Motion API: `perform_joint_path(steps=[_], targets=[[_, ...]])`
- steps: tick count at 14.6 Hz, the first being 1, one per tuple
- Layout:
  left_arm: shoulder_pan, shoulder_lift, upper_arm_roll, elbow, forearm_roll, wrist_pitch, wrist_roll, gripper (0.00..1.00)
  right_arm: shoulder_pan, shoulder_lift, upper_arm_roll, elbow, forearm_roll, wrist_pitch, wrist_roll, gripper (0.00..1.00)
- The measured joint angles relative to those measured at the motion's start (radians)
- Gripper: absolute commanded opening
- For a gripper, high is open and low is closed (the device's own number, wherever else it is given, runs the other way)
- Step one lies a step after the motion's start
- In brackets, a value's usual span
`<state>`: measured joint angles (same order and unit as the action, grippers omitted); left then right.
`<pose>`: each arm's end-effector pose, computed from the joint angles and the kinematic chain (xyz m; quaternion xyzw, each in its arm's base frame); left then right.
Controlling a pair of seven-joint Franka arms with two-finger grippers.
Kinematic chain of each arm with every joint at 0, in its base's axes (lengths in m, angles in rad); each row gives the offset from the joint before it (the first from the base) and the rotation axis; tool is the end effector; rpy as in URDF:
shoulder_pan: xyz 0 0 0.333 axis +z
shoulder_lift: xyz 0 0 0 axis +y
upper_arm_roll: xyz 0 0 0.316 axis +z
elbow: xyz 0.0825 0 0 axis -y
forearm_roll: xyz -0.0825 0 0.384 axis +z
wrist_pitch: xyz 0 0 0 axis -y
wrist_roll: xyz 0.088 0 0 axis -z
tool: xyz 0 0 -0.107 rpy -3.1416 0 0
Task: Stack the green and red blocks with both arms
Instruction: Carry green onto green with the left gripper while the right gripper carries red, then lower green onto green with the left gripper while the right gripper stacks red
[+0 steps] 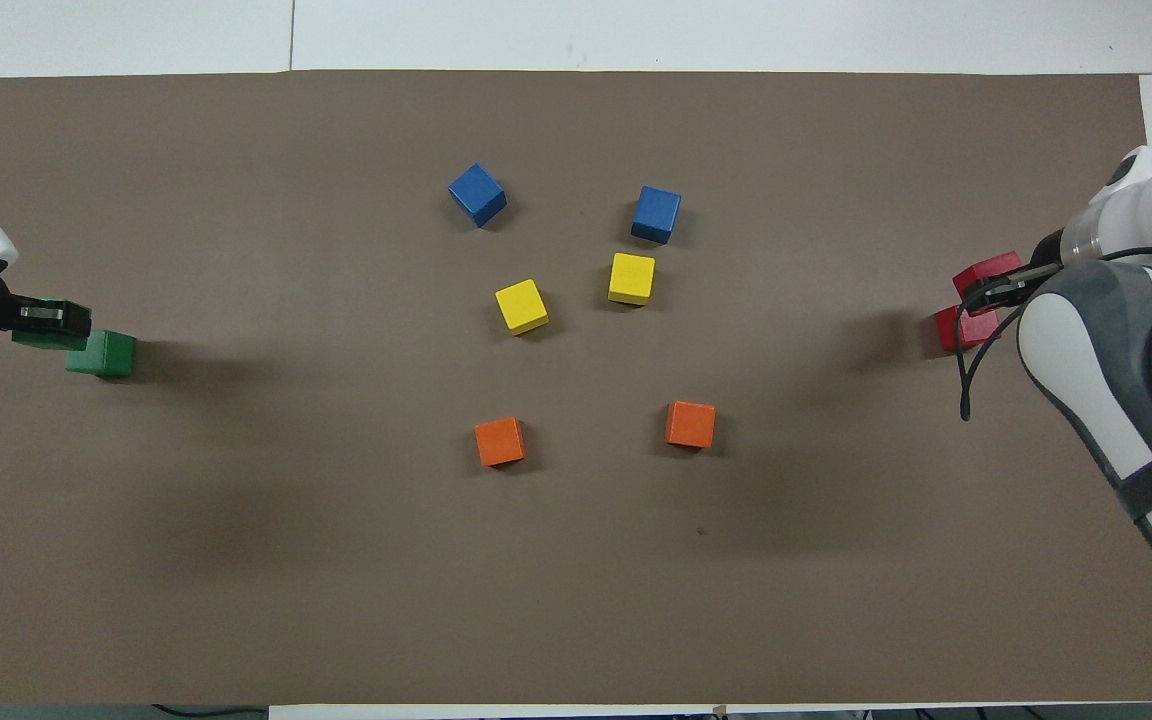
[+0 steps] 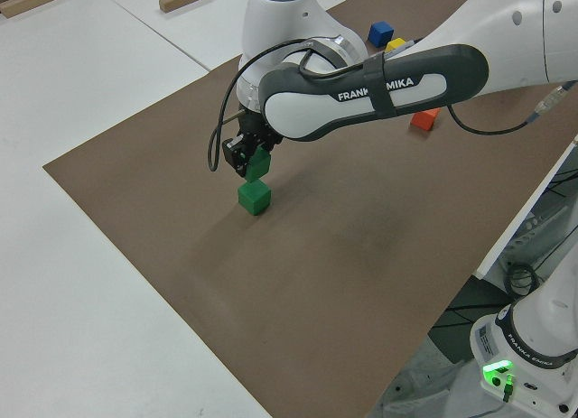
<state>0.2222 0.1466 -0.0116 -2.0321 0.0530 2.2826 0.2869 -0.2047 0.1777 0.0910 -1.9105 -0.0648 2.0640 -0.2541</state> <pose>0.5754 0.1245 0.3847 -0.9970 0.0542 -0.0454 0.0323 0.5925 -0.0731 0.4026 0.9961 0.0851 -0.0151 0.0179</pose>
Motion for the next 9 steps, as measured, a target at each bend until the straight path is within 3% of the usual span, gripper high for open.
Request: perform_joint_path(steps=[5, 9], targets=[[0.009, -0.032, 0.000, -0.098, -0.049, 0.119, 0.000, 0.00, -0.011, -0.009, 0.000, -0.073, 0.002, 0.105, 0.007, 0.00], [0.009, -0.034, 0.000, -0.114, -0.087, 0.137, 0.000, 0.00, -0.024, -0.018, 0.000, -0.119, 0.002, 0.160, 0.017, 0.00]])
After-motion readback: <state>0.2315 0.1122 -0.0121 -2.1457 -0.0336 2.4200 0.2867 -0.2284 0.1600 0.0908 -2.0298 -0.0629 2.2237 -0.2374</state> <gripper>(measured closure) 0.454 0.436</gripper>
